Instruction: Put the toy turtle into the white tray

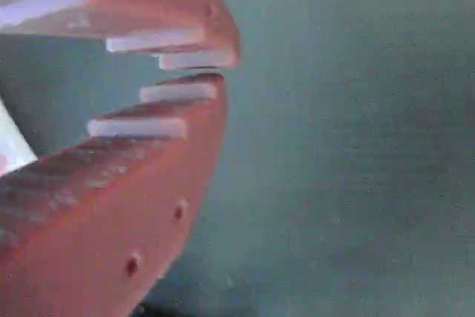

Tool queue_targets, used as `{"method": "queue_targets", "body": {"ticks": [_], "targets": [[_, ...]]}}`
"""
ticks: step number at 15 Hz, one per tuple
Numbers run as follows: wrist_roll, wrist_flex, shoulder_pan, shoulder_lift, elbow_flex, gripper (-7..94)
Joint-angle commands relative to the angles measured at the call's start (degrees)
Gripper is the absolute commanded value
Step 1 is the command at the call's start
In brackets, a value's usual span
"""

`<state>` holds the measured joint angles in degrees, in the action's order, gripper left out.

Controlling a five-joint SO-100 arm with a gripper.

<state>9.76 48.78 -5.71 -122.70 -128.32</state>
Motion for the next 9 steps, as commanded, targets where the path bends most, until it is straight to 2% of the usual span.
{"method": "queue_targets", "body": {"ticks": [1, 4, 9], "targets": [[-0.18, -3.87, -0.88, -19.42, -11.78, -4], [-2.72, -0.70, 2.29, -36.91, -26.46, -4], [-5.71, 11.95, 3.78, -55.02, -35.07, -4]]}}
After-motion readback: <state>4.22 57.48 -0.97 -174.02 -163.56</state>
